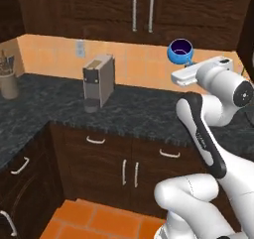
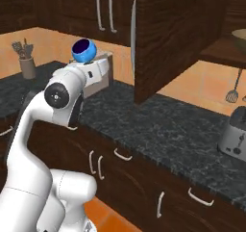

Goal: Gather all objects into one cabinet and sort the glasses and bowls to opposite sides.

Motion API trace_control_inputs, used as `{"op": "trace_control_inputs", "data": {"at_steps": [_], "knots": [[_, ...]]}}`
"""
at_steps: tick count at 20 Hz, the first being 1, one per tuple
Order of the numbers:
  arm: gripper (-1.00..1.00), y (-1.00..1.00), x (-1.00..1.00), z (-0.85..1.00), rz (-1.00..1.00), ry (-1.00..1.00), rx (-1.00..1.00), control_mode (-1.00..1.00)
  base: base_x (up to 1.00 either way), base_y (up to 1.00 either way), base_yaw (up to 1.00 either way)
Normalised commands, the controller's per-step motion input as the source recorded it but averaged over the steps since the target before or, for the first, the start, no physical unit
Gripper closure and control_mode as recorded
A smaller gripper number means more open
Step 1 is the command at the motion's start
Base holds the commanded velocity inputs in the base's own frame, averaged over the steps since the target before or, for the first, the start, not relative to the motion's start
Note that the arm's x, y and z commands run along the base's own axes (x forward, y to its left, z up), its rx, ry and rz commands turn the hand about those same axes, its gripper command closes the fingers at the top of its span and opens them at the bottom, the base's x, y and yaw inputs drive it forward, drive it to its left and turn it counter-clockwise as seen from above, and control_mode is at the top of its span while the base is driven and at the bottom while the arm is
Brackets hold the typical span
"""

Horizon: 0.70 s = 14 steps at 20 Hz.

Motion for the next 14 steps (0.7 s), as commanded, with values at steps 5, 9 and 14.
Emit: {"op": "trace_control_inputs", "data": {"at_steps": [5,9,14], "knots": [[1.0,0.0,0.0,0.0,0.0,0.0,0.0,1.0,-1.0,0.09,-0.45],[1.0,0.0,0.0,0.0,0.0,0.0,0.0,1.0,-1.0,0.13,-0.29],[1.0,0.0,0.0,0.0,0.0,0.0,0.0,1.0,-1.0,-0.21,-0.32]]}}
